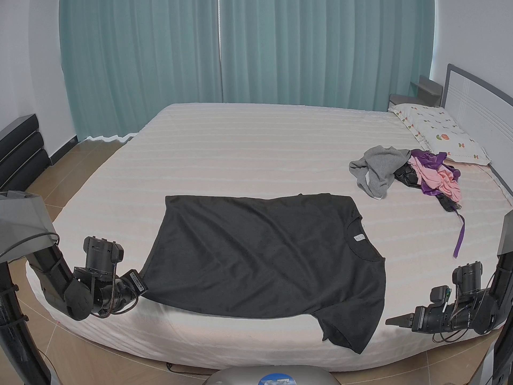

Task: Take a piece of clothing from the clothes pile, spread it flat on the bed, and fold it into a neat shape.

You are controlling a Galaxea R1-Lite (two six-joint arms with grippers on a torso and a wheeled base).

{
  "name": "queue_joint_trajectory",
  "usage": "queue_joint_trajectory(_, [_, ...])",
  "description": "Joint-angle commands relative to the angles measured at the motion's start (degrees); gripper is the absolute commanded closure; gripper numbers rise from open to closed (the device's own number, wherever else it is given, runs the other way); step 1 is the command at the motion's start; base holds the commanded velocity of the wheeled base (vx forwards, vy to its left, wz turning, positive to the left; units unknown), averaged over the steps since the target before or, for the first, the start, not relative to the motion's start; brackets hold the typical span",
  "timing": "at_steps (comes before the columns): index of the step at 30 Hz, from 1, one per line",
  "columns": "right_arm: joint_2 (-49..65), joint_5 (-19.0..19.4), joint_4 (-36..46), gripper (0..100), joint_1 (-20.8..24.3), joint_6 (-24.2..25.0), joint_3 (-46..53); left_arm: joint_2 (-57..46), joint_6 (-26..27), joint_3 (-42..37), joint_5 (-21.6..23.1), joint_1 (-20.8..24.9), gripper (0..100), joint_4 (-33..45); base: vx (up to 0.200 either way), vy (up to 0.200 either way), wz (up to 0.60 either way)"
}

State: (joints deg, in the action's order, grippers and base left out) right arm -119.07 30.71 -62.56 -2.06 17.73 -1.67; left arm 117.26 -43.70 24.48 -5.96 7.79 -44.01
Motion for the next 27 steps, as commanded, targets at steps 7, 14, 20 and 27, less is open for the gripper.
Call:
queue_joint_trajectory(7, [-7.5, -2.2, -2.0, 0, 0.7, 1.3, -6.9, 2.4, -0.1, 0.0, 0.2, 0.1, 100, -0.2, 0.0, 0.0, 0.0])
queue_joint_trajectory(14, [-10.9, -5.3, -2.0, 0, 3.6, 5.7, -13.1, 2.4, -0.1, 0.0, 0.2, 0.1, 100, -0.1, 0.0, 0.0, 0.0])
queue_joint_trajectory(20, [-12.9, -6.8, -2.1, 0, 5.7, 8.3, -17.0, 2.4, -0.1, 0.0, 0.2, 0.1, 100, -0.2, 0.0, 0.0, 0.0])
queue_joint_trajectory(27, [-14.1, -9.7, -2.1, 100, 6.4, 8.4, -18.2, 2.5, -0.1, 0.0, 0.2, 0.1, 100, -0.2, 0.0, 0.0, 0.0])
